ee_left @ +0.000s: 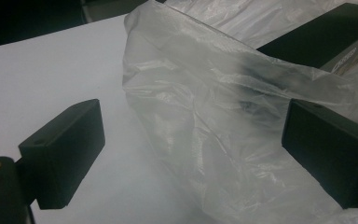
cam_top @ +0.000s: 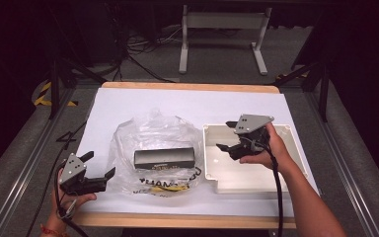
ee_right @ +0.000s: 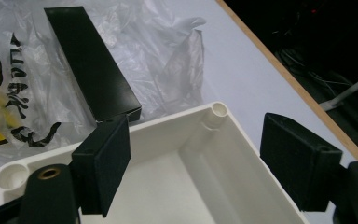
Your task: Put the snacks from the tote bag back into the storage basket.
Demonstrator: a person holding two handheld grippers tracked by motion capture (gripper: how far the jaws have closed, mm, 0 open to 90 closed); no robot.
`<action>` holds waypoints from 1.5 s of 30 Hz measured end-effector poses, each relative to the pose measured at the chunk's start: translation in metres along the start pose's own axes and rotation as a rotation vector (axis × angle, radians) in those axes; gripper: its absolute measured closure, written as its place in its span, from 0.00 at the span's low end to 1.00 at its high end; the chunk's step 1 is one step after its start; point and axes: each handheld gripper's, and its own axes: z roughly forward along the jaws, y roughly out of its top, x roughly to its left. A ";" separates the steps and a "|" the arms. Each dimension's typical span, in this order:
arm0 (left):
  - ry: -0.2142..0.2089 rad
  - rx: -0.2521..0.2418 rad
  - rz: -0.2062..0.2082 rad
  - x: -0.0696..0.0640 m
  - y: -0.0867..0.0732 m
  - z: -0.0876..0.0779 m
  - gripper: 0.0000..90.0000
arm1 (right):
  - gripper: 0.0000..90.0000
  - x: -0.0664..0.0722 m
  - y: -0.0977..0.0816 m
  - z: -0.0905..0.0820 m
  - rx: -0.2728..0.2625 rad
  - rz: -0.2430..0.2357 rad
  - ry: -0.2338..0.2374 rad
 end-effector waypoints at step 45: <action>-0.033 0.020 0.016 -0.001 -0.001 0.001 0.07 | 0.36 0.046 0.061 0.140 0.423 -0.251 0.382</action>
